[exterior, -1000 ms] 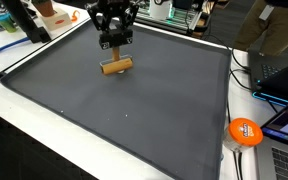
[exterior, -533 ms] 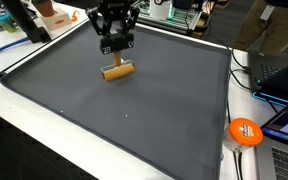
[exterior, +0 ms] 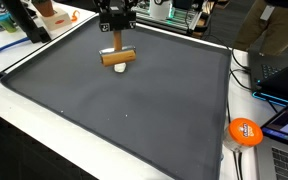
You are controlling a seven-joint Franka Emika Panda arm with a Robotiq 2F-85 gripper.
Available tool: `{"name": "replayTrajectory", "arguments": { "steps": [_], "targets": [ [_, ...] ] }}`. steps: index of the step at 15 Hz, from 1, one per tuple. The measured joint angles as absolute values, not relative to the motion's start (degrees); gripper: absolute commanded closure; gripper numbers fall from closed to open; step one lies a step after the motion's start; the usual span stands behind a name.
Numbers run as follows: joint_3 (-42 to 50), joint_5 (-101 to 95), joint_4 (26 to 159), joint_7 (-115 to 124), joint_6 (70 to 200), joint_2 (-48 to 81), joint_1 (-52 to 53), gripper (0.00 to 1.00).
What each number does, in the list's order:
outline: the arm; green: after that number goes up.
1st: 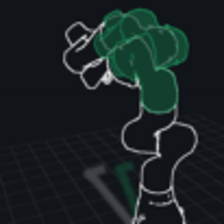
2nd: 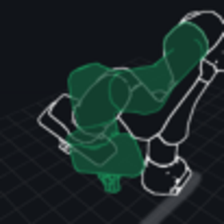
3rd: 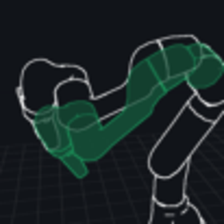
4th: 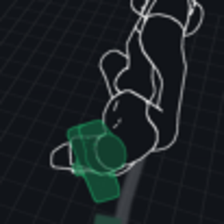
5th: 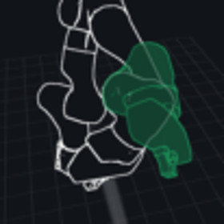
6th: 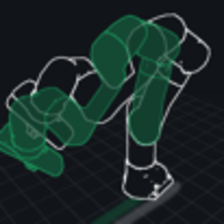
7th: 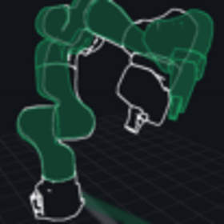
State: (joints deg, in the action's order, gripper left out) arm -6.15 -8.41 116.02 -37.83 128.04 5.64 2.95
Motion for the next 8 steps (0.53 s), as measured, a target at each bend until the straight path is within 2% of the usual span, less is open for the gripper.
{"name": "replayTrajectory", "arguments": {
  "steps": [6,7,8],
  "targets": [
    [-4.83,-10.18,116.39,-25.83,128.80,9.48,2.91,0.78],
    [-4.66,-10.13,116.37,-25.10,127.90,9.96,2.86,0.53],
    [-4.66,-9.55,116.15,-25.43,127.78,10.11,2.79,0.53]
  ]
}}
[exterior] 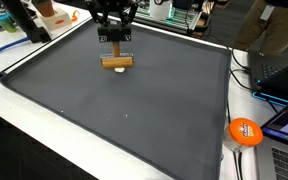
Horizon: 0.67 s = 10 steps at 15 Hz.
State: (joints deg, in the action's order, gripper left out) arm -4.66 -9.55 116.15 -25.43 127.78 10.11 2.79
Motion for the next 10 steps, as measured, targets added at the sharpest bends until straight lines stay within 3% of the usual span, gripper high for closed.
{"name": "replayTrajectory", "arguments": {
  "steps": [1,2,10],
  "targets": [
    [-4.67,-9.08,116.12,-25.98,127.78,10.12,2.79,0.53],
    [-4.67,-8.97,116.11,-26.07,127.79,10.12,2.78,0.78],
    [-4.32,-8.75,115.38,-25.78,125.36,10.55,2.29,0.78]
  ]
}}
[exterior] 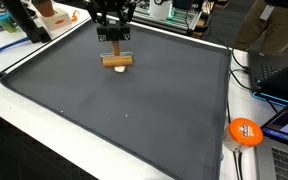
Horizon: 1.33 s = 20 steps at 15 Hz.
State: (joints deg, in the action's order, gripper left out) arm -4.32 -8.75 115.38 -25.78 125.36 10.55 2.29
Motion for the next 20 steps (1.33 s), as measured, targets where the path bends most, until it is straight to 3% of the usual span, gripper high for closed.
{"name": "replayTrajectory", "arguments": {
  "steps": [20],
  "targets": [
    [-3.32,-8.63,115.29,-24.64,117.83,11.05,1.05,0.78]
  ]
}}
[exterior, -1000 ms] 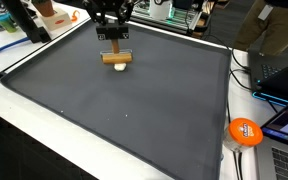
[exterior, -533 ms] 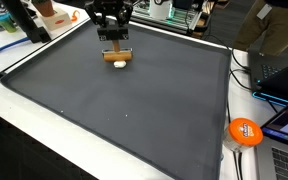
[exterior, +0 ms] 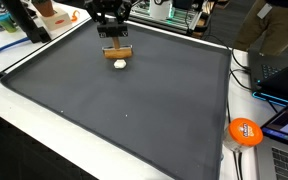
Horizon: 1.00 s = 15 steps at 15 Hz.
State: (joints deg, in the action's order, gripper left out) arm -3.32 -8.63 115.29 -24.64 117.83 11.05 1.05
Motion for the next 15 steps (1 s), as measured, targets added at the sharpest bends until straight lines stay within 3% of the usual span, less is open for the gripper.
{"name": "replayTrajectory", "arguments": {
  "steps": [6,15],
  "targets": [
    [-3.68,-7.63,118.84,-24.67,119.19,-1.67,1.76,0.78],
    [-3.35,-8.07,119.45,-18.97,129.13,7.64,1.94,0.78]
  ]
}}
